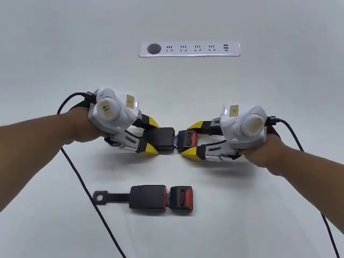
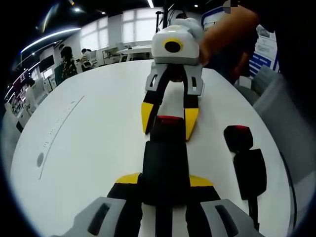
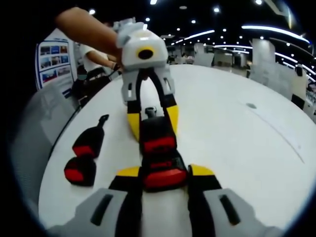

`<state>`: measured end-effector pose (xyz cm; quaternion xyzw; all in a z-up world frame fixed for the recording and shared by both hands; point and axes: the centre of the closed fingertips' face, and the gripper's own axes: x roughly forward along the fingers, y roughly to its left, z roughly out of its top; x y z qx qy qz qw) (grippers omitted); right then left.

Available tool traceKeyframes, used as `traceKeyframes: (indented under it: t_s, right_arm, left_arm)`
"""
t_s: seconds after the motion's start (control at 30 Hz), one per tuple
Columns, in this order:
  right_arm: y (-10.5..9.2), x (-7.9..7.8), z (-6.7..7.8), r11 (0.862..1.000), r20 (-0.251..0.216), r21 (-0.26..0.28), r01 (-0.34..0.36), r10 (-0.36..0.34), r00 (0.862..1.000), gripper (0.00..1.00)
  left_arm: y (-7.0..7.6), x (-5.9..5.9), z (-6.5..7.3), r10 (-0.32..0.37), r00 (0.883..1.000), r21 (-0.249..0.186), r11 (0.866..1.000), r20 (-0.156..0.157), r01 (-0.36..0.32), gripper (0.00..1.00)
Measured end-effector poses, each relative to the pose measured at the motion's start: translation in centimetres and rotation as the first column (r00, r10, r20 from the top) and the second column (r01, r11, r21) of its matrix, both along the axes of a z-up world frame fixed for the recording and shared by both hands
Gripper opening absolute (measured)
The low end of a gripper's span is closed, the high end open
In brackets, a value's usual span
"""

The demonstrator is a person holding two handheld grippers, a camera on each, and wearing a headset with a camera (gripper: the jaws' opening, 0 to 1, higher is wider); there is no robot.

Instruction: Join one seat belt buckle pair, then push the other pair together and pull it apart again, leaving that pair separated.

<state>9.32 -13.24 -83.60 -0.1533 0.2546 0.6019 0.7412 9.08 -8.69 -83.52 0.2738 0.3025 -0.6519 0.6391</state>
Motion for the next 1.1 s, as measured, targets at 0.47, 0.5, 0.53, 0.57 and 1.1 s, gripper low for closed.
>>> traceKeyframes:
  t_s: [0.47,0.5,0.53,0.57,1.1]
  right_arm:
    - [0.11,0.05,-0.41,0.999,0.006,-0.049,0.003,-0.002,1.0,0.35]
    - [0.13,-0.04,-0.33,0.999,0.007,-0.052,0.003,-0.003,1.0,0.35]
    - [0.12,-0.03,-0.34,0.999,0.008,-0.054,0.003,-0.002,1.0,0.35]
    - [0.1,-0.01,-0.37,0.998,0.008,-0.056,0.004,-0.003,1.0,0.35]
    - [0.09,-0.11,-0.37,0.998,0.013,-0.069,-0.004,0.005,1.0,0.35]
  left_arm:
    - [-0.11,-0.04,0.0,-0.012,1.0,0.013,1.0,0.007,0.012,0.34]
    - [-0.12,-0.04,0.0,-0.013,1.0,0.013,1.0,0.007,0.013,0.34]
    - [-0.12,-0.04,0.0,-0.015,1.0,0.014,1.0,0.008,0.015,0.34]
    - [-0.12,-0.03,0.0,-0.014,1.0,0.013,1.0,0.007,0.014,0.34]
    - [-0.14,-0.08,0.07,-0.022,1.0,0.018,1.0,0.009,0.021,0.34]
